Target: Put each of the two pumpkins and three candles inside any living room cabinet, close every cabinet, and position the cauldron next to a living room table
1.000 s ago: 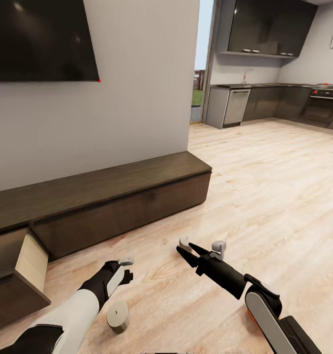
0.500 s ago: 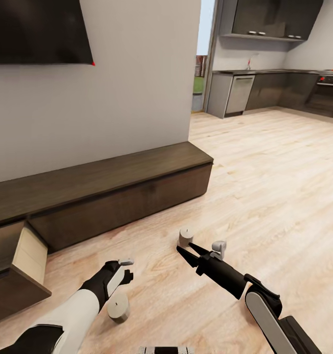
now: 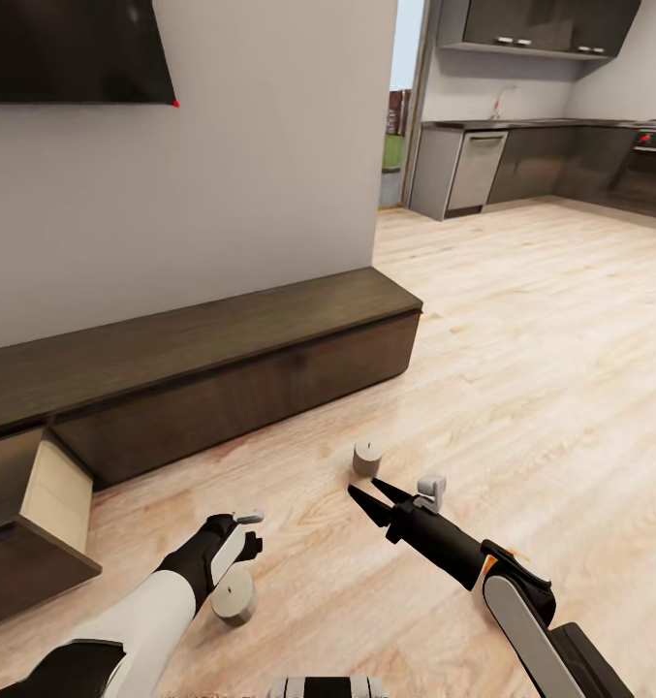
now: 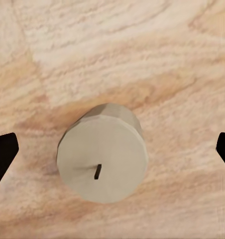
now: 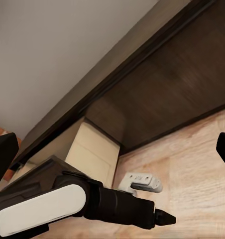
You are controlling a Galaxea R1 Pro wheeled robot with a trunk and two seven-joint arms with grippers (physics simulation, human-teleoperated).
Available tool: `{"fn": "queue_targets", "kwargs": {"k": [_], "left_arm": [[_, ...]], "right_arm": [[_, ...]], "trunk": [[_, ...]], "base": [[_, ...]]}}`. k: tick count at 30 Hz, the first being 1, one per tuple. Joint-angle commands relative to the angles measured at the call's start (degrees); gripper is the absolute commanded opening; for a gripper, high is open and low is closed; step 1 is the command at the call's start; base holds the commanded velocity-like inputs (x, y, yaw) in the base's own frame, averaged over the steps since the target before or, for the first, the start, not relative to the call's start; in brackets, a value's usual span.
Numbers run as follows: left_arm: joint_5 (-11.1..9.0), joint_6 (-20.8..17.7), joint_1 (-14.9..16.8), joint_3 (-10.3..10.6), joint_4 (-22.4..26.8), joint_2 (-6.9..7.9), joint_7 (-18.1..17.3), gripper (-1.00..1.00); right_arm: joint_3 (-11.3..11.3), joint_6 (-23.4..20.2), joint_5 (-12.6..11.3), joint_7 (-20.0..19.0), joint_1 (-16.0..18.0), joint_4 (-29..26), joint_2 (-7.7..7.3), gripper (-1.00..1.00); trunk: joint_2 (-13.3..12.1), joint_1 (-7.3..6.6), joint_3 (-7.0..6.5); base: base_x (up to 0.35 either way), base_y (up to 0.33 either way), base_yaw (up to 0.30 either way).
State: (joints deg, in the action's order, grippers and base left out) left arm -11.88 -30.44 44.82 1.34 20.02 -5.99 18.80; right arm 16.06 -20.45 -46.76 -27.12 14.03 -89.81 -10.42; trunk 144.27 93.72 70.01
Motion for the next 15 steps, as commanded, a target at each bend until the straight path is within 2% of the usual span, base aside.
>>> {"fn": "queue_targets", "kwargs": {"k": [1, 5, 11, 15], "left_arm": [[-0.6, -0.21, 0.01, 0.15, 0.1, 0.01, 0.45, 1.0], [-0.6, -0.2, 0.01, 0.15, 0.1, -0.02, 0.45, 1.0], [-0.6, -0.23, 0.01, 0.15, 0.1, 0.01, 0.45, 1.0], [-0.6, -0.23, 0.01, 0.15, 0.1, 0.01, 0.45, 1.0]], "right_arm": [[0.02, -0.38, -0.61, 0.05, 0.03, -0.04, -0.03, 1.0], [0.02, -0.45, -0.61, 0.03, 0.03, -0.03, -0.03, 1.0], [-0.24, -0.59, -0.73, -6.46, 0.03, 0.12, -0.17, 1.0], [-0.38, -0.59, -0.77, -7.95, 0.03, 0.15, -0.2, 1.0]], "trunk": [[0.04, 0.01, 0.27], [0.09, 0.11, 1.16], [0.09, 0.11, 1.16], [0.09, 0.11, 1.16]], "base": [[0.0, 0.0, 0.0], [0.0, 0.0, 0.0], [0.0, 0.0, 0.0], [0.0, 0.0, 0.0]]}}
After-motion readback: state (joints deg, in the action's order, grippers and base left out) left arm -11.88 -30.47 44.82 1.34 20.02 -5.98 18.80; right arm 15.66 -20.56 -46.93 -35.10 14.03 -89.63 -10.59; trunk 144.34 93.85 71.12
